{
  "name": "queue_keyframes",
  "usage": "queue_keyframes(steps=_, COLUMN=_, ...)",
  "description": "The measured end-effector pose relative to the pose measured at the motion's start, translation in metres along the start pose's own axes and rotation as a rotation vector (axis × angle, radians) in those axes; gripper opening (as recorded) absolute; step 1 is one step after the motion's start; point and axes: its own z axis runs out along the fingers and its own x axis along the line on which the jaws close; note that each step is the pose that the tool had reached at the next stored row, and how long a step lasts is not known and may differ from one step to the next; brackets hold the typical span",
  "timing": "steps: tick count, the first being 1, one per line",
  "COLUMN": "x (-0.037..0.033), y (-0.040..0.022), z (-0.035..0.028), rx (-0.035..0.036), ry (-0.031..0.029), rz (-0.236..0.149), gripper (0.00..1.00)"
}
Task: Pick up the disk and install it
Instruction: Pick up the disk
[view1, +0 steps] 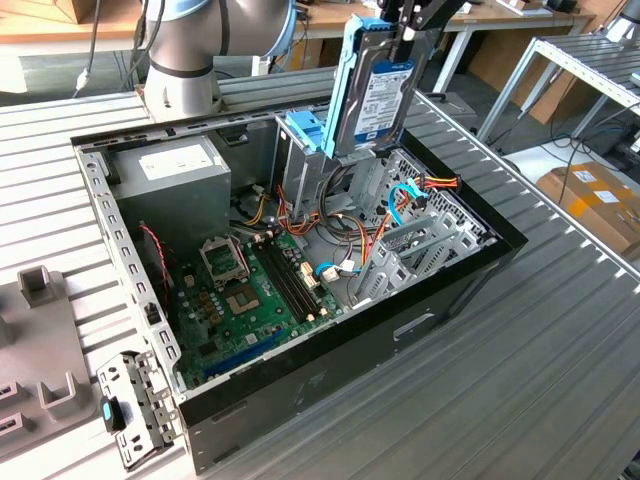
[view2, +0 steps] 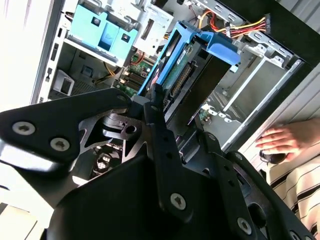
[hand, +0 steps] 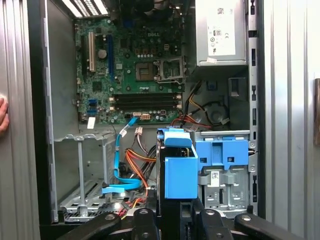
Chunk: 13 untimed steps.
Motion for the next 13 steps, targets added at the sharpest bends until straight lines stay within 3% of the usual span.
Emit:
queue_keyframes(steps=6, x=0.0165, y=-0.0008, z=0.0004, rx=0.0000, ry=-0.0001, rz=0.000, gripper=0.35)
queue_keyframes(steps=13, x=0.0420, y=-0.0022, z=0.0010, rx=0.0000, ry=-0.0003, rz=0.001, gripper=0.35)
